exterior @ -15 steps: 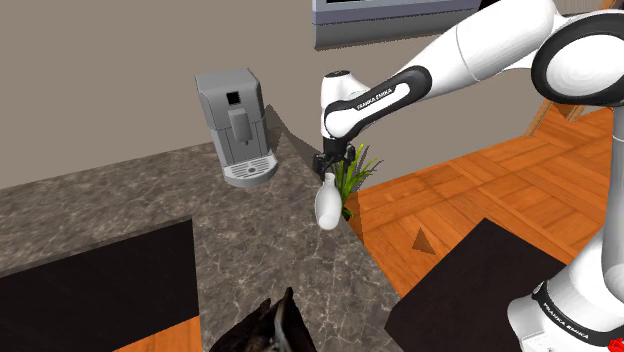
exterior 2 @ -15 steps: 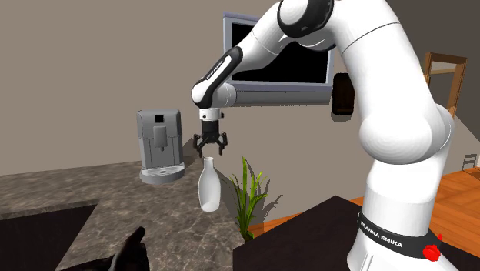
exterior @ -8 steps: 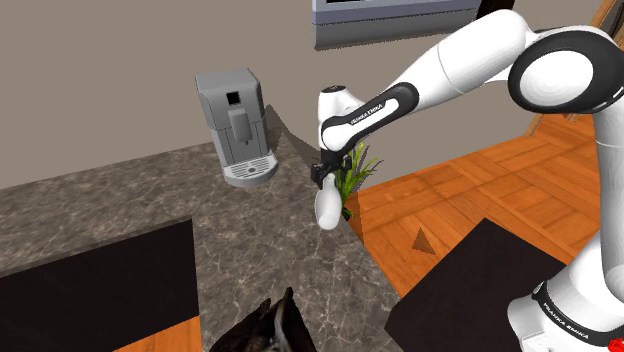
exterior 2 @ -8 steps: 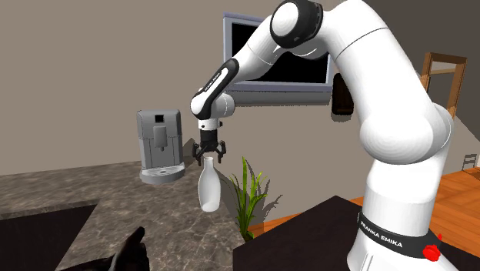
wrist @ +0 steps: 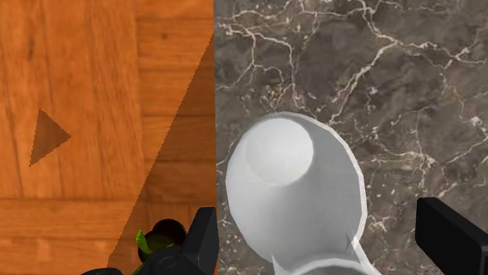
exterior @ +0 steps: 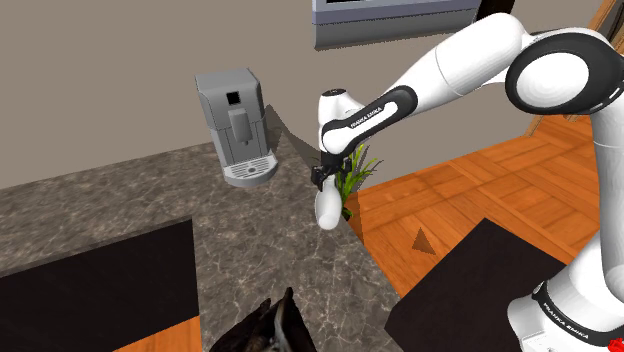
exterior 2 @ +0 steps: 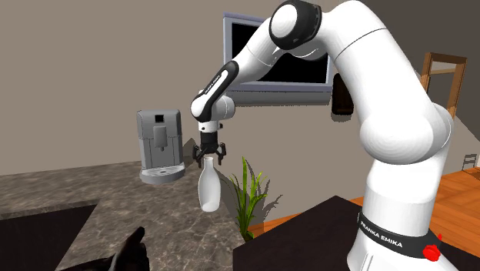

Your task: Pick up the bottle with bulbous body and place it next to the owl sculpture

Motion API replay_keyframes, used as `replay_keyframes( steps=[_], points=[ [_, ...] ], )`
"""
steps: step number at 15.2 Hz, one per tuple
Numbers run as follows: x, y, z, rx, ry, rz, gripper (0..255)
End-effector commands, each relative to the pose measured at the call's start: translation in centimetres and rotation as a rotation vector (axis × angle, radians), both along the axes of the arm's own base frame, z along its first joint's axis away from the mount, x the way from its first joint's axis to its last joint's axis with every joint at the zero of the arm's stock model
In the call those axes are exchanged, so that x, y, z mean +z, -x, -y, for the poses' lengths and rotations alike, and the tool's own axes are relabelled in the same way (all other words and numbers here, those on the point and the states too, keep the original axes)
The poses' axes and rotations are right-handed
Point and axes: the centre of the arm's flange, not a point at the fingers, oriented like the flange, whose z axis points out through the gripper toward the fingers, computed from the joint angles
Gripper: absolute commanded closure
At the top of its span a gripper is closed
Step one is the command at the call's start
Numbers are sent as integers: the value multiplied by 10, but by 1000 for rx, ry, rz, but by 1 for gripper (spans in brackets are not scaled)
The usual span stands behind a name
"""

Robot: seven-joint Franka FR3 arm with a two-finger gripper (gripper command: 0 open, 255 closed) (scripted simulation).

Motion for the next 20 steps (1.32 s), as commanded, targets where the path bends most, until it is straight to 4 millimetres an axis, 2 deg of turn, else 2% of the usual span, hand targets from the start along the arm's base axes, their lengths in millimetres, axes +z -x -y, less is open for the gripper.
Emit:
replay_keyframes(
  steps=[1,10,20],
  points=[
    [0,0,0,0,0,0,255],
    [0,0,0,0,0,0,255],
    [53,0,0,0,0,0,255]
  ],
)
